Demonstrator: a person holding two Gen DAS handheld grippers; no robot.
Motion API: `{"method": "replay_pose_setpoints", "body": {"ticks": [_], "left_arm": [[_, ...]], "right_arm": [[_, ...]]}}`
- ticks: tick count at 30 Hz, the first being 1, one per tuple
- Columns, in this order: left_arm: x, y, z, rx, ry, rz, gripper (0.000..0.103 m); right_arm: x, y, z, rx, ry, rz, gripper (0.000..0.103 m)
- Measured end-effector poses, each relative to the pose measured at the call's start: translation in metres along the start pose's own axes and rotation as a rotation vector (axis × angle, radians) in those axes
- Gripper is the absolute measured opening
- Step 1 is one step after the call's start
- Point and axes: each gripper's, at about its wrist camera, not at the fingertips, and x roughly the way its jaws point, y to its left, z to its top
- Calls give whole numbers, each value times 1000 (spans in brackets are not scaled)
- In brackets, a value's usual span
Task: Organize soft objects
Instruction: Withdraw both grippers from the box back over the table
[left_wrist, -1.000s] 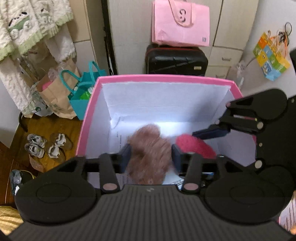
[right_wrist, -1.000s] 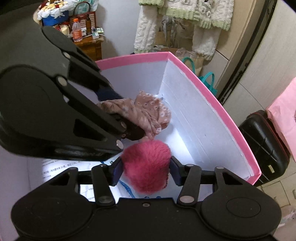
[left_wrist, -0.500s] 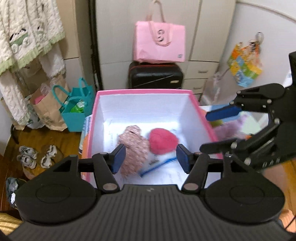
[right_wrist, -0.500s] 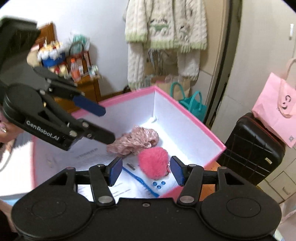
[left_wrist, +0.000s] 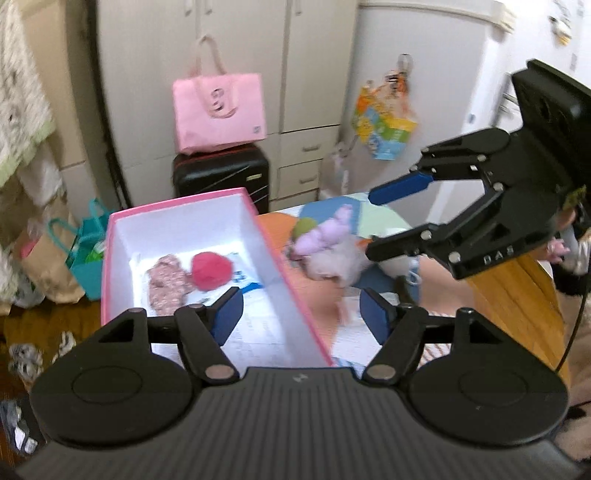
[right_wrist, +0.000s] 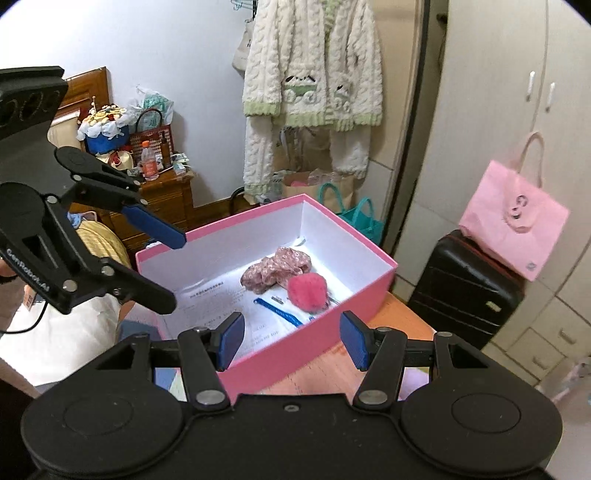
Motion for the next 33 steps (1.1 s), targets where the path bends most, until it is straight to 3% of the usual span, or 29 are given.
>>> {"method": "replay_pose_setpoints", "body": {"ticks": [17, 26, 33], "left_arm": [[16, -102, -20, 186, 51, -85, 80], [65, -117, -26, 181, 126, -132, 80], [96, -122, -31, 155, 111, -84, 80]], "right_arm": [[-79, 4, -85, 42, -56, -106, 63], [-72, -12, -117, 52, -32, -115, 63], [-47, -31, -131, 26, -10, -105, 62]]}}
